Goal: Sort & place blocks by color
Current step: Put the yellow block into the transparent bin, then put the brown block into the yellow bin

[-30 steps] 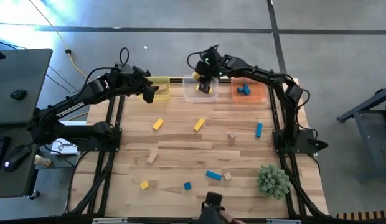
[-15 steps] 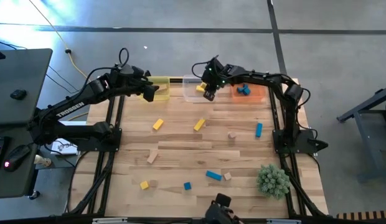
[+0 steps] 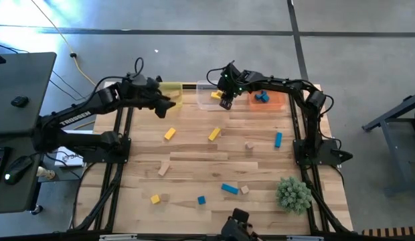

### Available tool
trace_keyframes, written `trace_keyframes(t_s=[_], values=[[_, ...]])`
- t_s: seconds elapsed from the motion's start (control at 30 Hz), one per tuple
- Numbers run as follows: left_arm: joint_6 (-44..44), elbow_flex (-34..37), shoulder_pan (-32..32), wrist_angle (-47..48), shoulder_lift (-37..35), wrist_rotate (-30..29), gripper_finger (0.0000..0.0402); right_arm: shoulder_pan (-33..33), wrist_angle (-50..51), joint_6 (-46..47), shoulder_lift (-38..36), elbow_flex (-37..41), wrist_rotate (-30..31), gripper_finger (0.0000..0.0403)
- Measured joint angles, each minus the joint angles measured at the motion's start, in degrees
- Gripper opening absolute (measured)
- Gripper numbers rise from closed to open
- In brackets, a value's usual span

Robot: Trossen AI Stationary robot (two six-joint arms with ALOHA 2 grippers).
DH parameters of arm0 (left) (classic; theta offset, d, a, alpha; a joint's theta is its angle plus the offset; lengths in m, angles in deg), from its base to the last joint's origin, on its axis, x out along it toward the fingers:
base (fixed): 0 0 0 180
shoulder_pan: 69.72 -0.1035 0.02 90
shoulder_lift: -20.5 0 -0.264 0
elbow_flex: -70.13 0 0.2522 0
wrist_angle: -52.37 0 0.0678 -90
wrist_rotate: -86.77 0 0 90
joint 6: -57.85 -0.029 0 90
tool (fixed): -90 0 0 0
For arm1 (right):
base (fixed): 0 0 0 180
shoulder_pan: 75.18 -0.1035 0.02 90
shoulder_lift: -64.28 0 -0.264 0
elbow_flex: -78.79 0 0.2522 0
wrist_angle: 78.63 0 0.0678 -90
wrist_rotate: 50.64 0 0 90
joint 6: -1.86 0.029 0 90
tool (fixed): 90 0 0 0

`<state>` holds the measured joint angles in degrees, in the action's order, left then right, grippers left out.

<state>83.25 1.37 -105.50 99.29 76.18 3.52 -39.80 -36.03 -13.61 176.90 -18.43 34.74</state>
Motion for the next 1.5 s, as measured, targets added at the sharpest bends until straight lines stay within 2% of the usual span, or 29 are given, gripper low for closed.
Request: trace_keyframes(t_s=[0.17,0.4,0.7,0.93,1.03,1.17,1.5], values=[[3.4,0.0,4.9,1.9,1.8,-3.9,0.0223,0.0,0.0,0.0,0.0,0.0,1.7,0.0160],[7.9,0.0,11.2,6.3,6.7,-7.2,0.0223,0.0,0.0,-0.1,-0.1,0.0,2.1,0.0180],[17.7,0.0,20.2,11.4,11.6,-8.1,0.0223,-0.6,0.4,2.7,-4.0,0.0,2.2,0.0183],[29.5,0.0,28.8,21.7,12.5,-14.9,0.0223,-1.9,0.4,8.1,-8.8,-0.1,2.5,0.0183],[33.1,0.0,32.0,23.5,12.5,-15.5,0.0223,-2.7,0.8,10.4,-10.2,-0.1,2.5,0.0183],[36.1,0.2,36.1,24.4,12.5,-15.6,0.0223,-4.3,1.5,13.6,-11.1,-0.1,2.5,0.0183],[51.3,4.7,45.6,23.6,12.5,-15.4,0.0223,-10.7,7.0,16.9,-11.5,-0.1,2.7,0.0183]])
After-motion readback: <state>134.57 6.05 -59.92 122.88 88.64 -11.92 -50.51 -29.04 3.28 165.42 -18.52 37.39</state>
